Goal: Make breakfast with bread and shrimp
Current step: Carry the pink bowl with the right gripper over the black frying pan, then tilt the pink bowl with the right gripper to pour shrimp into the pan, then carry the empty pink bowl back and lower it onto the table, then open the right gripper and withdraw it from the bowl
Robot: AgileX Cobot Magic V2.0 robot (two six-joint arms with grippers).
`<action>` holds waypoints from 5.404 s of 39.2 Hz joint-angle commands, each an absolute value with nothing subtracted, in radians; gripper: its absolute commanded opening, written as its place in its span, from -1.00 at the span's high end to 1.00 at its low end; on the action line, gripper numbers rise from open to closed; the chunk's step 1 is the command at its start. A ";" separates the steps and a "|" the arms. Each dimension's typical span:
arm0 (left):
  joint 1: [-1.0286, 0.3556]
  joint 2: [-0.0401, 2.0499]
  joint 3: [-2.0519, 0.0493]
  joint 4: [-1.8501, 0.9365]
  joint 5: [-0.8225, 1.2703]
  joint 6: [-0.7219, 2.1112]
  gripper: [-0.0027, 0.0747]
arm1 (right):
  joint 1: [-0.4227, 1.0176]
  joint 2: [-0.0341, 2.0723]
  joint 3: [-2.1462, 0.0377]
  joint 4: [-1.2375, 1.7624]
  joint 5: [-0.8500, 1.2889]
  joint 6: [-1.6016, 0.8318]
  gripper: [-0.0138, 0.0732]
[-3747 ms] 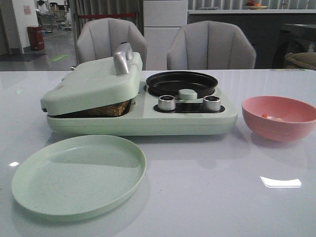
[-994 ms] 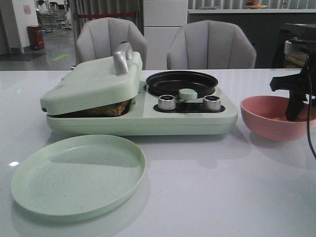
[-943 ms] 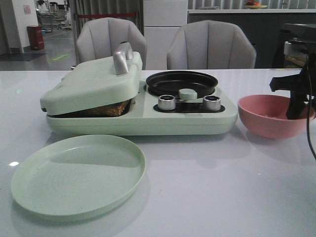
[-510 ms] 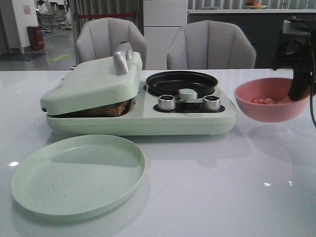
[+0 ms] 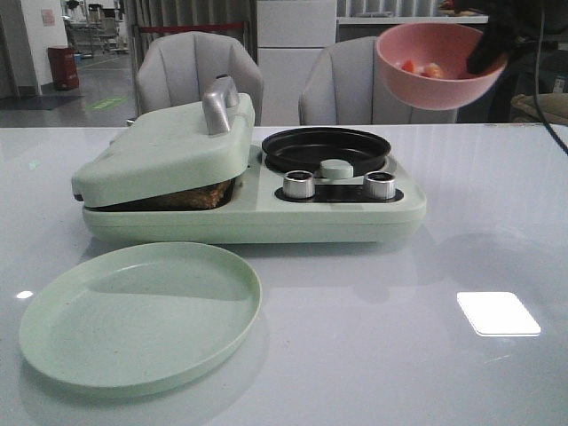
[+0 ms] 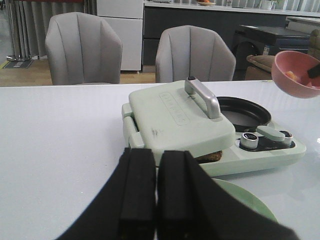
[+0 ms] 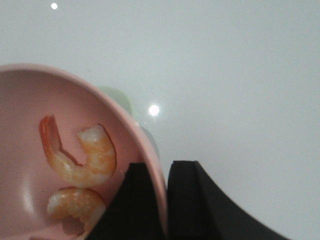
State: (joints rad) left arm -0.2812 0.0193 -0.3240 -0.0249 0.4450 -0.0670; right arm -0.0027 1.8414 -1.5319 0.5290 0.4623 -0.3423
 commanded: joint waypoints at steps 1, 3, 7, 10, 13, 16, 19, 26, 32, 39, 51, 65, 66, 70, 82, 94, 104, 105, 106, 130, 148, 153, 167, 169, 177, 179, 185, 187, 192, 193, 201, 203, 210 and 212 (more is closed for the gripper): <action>-0.288 0.033 -0.348 -0.032 0.365 -0.077 0.64 | 0.038 1.781 -1.554 0.619 0.277 -0.421 0.37; -0.288 0.033 -0.348 -0.032 0.365 -0.077 0.64 | 0.060 1.781 -1.542 0.619 0.202 -0.437 0.37; -0.288 0.033 -0.348 -0.032 0.365 -0.077 0.64 | 0.109 1.783 -1.514 0.617 0.046 -0.466 0.37; -0.288 0.033 -0.348 -0.032 0.365 -0.077 0.64 | 0.142 1.791 -1.490 0.609 -0.065 -0.467 0.37; -0.288 0.033 -0.348 -0.032 0.365 -0.077 0.64 | 0.179 1.801 -1.458 0.584 -0.189 -0.467 0.37; -0.288 0.033 -0.348 -0.032 0.365 -0.077 0.64 | 0.209 1.822 -1.435 0.523 -0.294 -0.467 0.37; -0.288 0.033 -0.348 -0.032 0.365 -0.077 0.64 | 0.238 1.847 -1.415 0.438 -0.394 -0.466 0.37; -0.288 0.033 -0.348 -0.032 0.365 -0.077 0.64 | 0.270 1.914 -1.379 0.312 -0.670 -0.464 0.37; -0.288 0.033 -0.348 -0.032 0.365 -0.077 0.64 | 0.273 1.971 -1.363 0.200 -0.870 -0.464 0.37; -0.288 0.033 -0.348 -0.032 0.365 -0.077 0.64 | 0.273 2.015 -1.363 0.000 -0.974 -0.467 0.37; -0.288 0.033 -0.348 -0.032 0.365 -0.077 0.64 | 0.273 2.049 -1.363 -0.121 -1.047 -0.722 0.37; -0.288 0.033 -0.348 -0.032 0.365 -0.077 0.64 | 0.273 2.053 -1.363 -0.072 -1.096 -0.863 0.37; -0.288 0.033 -0.348 -0.032 0.365 -0.077 0.64 | 0.273 2.053 -1.363 -0.061 -1.096 -0.863 0.37; -0.288 0.033 -0.348 -0.032 0.365 -0.077 0.64 | 0.273 2.053 -1.363 0.036 -1.096 -0.826 0.37; -0.288 0.033 -0.348 -0.032 0.365 -0.077 0.64 | 0.259 1.972 -1.366 0.365 -0.817 -0.273 0.37; -0.288 0.033 -0.348 -0.032 0.365 -0.077 0.64 | 0.155 1.784 -1.410 0.364 -0.103 -0.172 0.37; -0.288 0.033 -0.348 -0.032 0.365 -0.077 0.64 | 0.036 1.667 -1.410 0.364 0.271 -0.172 0.37; -0.288 0.033 -0.348 -0.032 0.365 -0.077 0.64 | 0.023 1.659 -1.410 0.364 0.306 -0.172 0.37; -0.288 0.033 -0.348 -0.032 0.365 -0.077 0.64 | 0.014 1.655 -1.410 0.364 0.331 -0.172 0.37; -0.288 0.033 -0.348 -0.032 0.365 -0.077 0.64 | -0.057 1.649 -1.251 0.368 0.592 -0.197 0.37; -0.288 0.033 -0.348 -0.032 0.365 -0.077 0.64 | -0.139 1.610 -1.088 0.365 0.568 -0.198 0.37; -0.288 0.033 -0.348 -0.032 0.365 -0.077 0.64 | -0.165 1.617 -1.080 0.368 0.565 -0.198 0.37; -0.288 0.033 -0.348 -0.032 0.365 -0.077 0.64 | -0.163 1.666 -1.081 0.369 0.513 -0.198 0.37; -0.288 0.033 -0.348 -0.032 0.365 -0.077 0.64 | -0.163 1.672 -1.082 0.369 0.507 -0.198 0.37; -0.288 0.033 -0.348 -0.032 0.365 -0.077 0.64 | -0.163 1.690 -1.082 0.369 0.494 -0.219 0.14; -0.288 0.033 -0.348 -0.032 0.365 -0.077 0.64 | -0.162 1.694 -1.082 0.369 0.494 -0.225 0.04; -0.288 0.033 -0.348 -0.032 0.365 -0.077 0.64 | -0.161 1.694 -1.087 0.368 0.496 -0.237 -0.29; -0.288 0.033 -0.348 -0.032 0.365 -0.077 0.64 | -0.161 1.693 -1.094 0.368 0.507 -0.245 -0.34; -0.288 0.033 -0.348 -0.032 0.365 -0.077 0.64 | -0.161 1.670 -1.116 0.368 0.540 -0.277 -0.35; -0.288 0.033 -0.348 -0.032 0.365 -0.077 0.64 | -0.161 1.658 -1.120 0.368 0.541 -0.284 -0.35; -0.288 0.033 -0.348 -0.032 0.365 -0.077 0.64 | -0.143 1.517 -1.123 0.368 0.543 -0.335 -0.35; -0.288 0.033 -0.348 -0.032 0.365 -0.077 0.64 | -0.121 1.474 -1.120 0.368 0.537 -0.345 -0.35; -0.288 0.033 -0.348 -0.032 0.365 -0.077 0.64 | -0.015 1.328 -1.119 0.368 0.504 -0.366 -0.35; -0.288 0.033 -0.348 -0.032 0.365 -0.077 0.64 | 0.006 1.296 -1.119 0.368 0.500 -0.366 -0.35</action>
